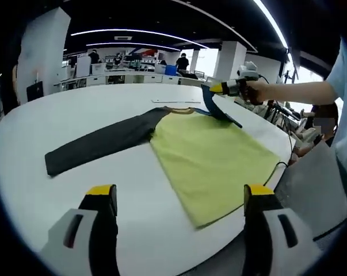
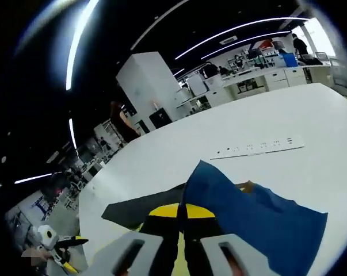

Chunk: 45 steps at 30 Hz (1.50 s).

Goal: Fold the garment on the visible template until the final outline fits inside the template.

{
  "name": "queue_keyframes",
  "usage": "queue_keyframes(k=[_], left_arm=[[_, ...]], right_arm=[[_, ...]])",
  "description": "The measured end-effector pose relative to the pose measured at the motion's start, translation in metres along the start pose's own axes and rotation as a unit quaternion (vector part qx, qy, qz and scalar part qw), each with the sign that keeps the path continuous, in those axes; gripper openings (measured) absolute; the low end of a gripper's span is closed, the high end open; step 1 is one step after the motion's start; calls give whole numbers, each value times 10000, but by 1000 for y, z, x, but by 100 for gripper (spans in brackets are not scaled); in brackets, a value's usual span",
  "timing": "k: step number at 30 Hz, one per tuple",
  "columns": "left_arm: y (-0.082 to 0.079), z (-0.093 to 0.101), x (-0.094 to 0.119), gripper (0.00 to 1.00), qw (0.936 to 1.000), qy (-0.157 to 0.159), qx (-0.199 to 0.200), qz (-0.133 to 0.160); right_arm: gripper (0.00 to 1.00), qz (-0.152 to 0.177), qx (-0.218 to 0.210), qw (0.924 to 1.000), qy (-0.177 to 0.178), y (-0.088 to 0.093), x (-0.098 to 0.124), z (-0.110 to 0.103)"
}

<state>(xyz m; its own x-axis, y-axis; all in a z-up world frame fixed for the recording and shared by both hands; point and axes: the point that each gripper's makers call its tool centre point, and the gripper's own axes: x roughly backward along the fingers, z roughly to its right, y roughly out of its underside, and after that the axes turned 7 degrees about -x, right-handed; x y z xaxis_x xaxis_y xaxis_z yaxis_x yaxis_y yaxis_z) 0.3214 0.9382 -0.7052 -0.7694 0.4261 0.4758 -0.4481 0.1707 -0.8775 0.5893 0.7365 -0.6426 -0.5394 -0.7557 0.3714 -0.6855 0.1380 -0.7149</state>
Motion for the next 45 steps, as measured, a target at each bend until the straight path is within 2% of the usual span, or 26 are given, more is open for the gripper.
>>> queue_keyframes(k=[8,10,15,17,21,26,36,41,44,45], left_arm=[[0,-3,-2,87,9998,26,-145,-110],[0,-4,-1,87,9998,11,-140,-103],[0,-5,0,86,9999,-7,-112,-76],[1,-5,0,86,9999,-6,-95,-86],[2,-5,0,86,9999,-36,-53,-85],[2,-9,1,85,9999,-115,17,-35],[3,-14,3,85,9996,-219,164,12],[4,-16,4,85,9996,-232,186,6],[4,-17,3,85,9995,-242,184,-9],[4,-17,3,85,9996,-238,181,-9]], right_arm=[[0,-53,118,9994,-324,2,-44,-44],[0,-194,368,9984,-393,9,-55,-57],[0,-399,602,9958,-571,25,-78,-84],[0,-528,626,9949,-592,34,-84,-87],[0,-885,787,9914,-564,62,-98,-87],[0,-1229,904,9875,-402,90,-108,-72],[0,-1363,715,9875,-339,102,-120,-65],[0,-1399,762,9868,-294,106,-122,-63],[0,-1417,948,9850,-276,107,-120,-60],[3,-1415,944,9850,-276,106,-119,-60]])
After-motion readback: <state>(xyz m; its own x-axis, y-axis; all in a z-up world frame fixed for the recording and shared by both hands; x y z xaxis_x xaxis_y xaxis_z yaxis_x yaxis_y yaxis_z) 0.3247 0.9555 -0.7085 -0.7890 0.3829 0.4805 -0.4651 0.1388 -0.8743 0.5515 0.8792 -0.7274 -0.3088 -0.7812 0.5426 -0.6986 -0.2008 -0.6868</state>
